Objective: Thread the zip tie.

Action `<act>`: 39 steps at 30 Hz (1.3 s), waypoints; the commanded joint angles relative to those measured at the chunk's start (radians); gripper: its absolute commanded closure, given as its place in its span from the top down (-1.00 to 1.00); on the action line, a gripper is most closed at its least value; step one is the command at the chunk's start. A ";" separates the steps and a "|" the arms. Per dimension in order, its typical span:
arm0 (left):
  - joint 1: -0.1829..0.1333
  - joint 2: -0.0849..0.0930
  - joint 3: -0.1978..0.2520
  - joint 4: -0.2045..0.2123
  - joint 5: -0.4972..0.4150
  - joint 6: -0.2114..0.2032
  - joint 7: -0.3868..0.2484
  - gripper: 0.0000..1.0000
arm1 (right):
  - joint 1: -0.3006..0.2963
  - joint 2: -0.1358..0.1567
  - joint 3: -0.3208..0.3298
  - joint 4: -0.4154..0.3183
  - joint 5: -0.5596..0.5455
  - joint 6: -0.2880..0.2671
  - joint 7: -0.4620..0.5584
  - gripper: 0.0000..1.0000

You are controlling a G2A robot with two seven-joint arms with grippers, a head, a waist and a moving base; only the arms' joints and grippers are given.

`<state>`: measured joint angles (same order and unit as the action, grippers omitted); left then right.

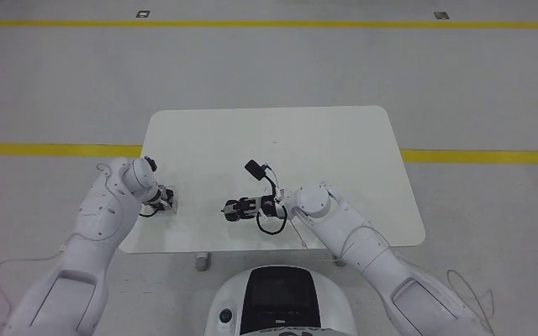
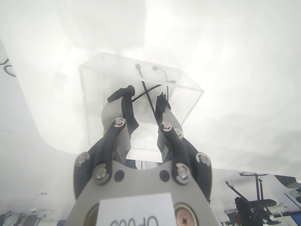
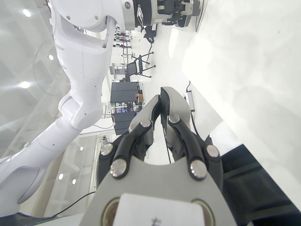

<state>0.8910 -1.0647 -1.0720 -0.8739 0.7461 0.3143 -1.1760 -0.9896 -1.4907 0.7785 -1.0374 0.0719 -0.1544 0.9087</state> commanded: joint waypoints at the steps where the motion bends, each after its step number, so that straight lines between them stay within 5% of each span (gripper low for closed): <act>1: -0.005 -0.002 0.007 0.008 -0.003 0.000 0.002 -0.80 | 0.000 0.000 0.000 0.000 0.000 0.000 0.000 -1.00; 3: -0.011 -0.003 0.013 0.016 -0.006 0.001 0.003 -1.00 | 0.000 0.000 0.000 0.000 0.000 0.000 0.000 -1.00; 9: -0.025 -0.003 0.022 0.031 -0.011 0.000 0.006 -1.00 | 0.000 0.000 0.000 0.000 0.000 0.000 0.000 -1.00; 14: -0.015 0.014 -0.004 -0.004 -0.002 0.008 -0.007 -1.00 | 0.000 0.000 0.000 0.000 0.000 0.000 0.000 -1.00; 31: 0.152 0.094 -0.171 -0.292 0.009 0.025 -0.085 -1.00 | 0.000 0.000 0.000 0.000 0.000 0.000 0.000 -1.00; 39: 0.267 0.126 -0.280 -0.454 -0.008 0.025 -0.088 -1.00 | 0.000 0.000 0.000 0.000 0.000 0.000 0.000 -1.00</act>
<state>1.1432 -0.9412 -1.3399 -1.3063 0.7435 0.3398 -1.2660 -0.9896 -1.4907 0.7785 -1.0374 0.0719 -0.1544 0.9087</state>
